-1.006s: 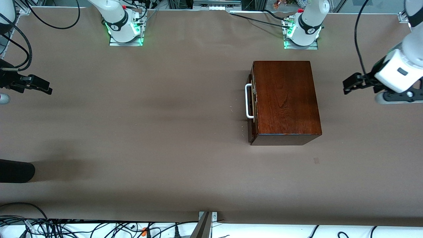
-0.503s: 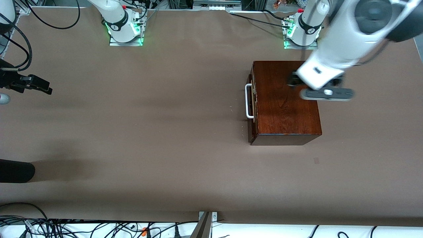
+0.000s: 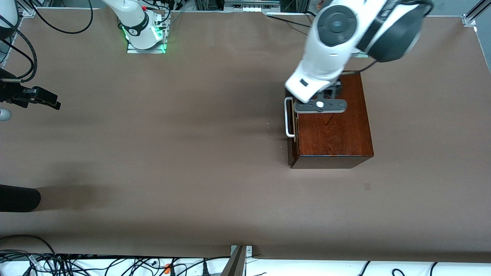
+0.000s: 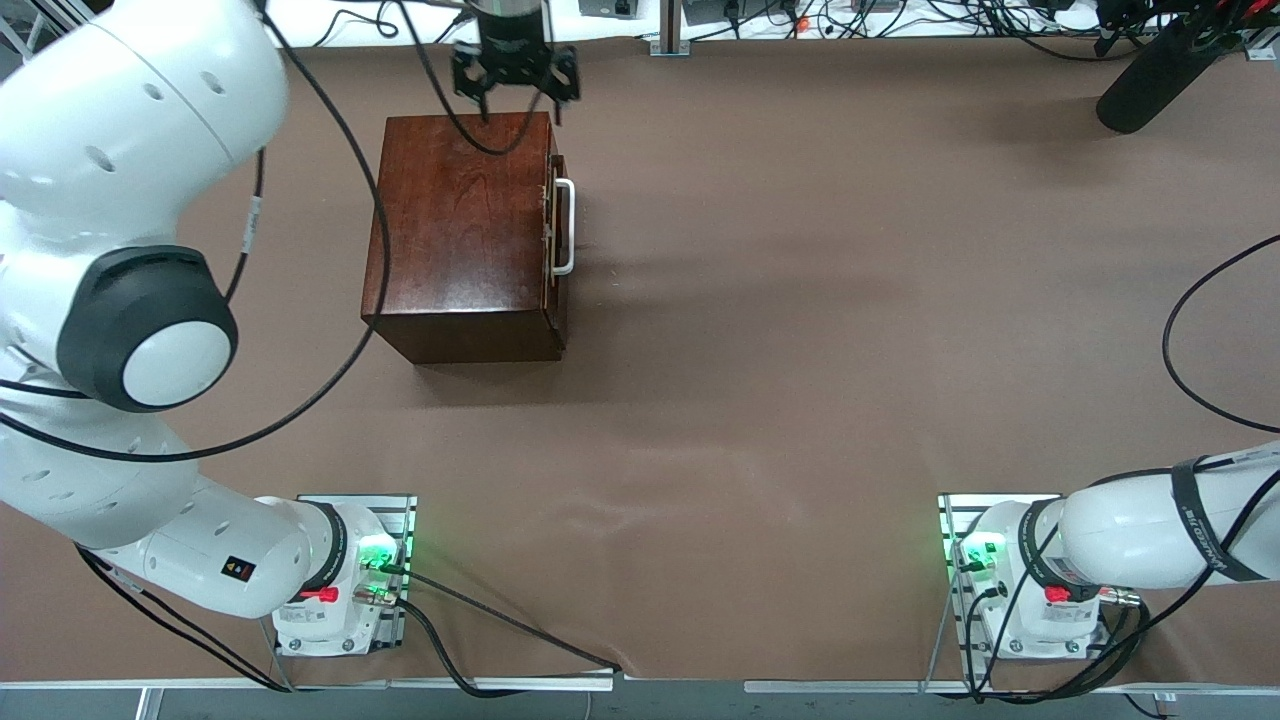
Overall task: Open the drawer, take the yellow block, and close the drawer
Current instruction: 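Move the left gripper to the white handle of the wooden drawer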
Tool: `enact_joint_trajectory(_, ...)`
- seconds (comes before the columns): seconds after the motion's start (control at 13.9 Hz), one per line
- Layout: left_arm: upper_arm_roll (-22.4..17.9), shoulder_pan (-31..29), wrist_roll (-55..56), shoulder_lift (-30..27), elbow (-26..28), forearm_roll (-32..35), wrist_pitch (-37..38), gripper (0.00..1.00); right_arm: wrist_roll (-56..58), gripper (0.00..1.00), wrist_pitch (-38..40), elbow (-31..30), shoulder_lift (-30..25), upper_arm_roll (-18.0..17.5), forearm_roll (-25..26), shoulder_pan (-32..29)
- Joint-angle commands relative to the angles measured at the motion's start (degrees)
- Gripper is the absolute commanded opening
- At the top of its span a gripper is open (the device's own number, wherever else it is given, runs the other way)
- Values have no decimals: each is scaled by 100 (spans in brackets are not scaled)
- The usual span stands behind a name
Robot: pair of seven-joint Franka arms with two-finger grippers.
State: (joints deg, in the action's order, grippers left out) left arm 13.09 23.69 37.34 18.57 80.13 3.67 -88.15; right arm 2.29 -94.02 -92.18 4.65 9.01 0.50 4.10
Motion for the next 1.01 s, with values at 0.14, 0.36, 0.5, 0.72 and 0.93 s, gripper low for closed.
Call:
enact_joint_trajectory(0.14, -69, 926, 827, 507, -164, 151, -342, 100, -36, 100, 50, -2, -79, -22, -41, -23)
enact_joint_trajectory(0.36, -61, 1024, 1039, 657, -16, 266, -720, 100, -36, 100, 42, -2, -79, -22, -41, -23)
enact_joint_trajectory(0.5, -61, 1015, 1021, 674, 230, 353, -941, 100, -36, 100, 50, -2, -79, -22, -41, -23)
enact_joint_trajectory(0.72, 1, 989, 925, 675, 739, 582, -1431, 100, -36, 100, 51, -2, -79, -22, -41, -23)
enact_joint_trajectory(0.93, 10, 927, 872, 674, 1083, 591, -1759, 100, -36, 100, 51, -2, -79, -22, -41, -23)
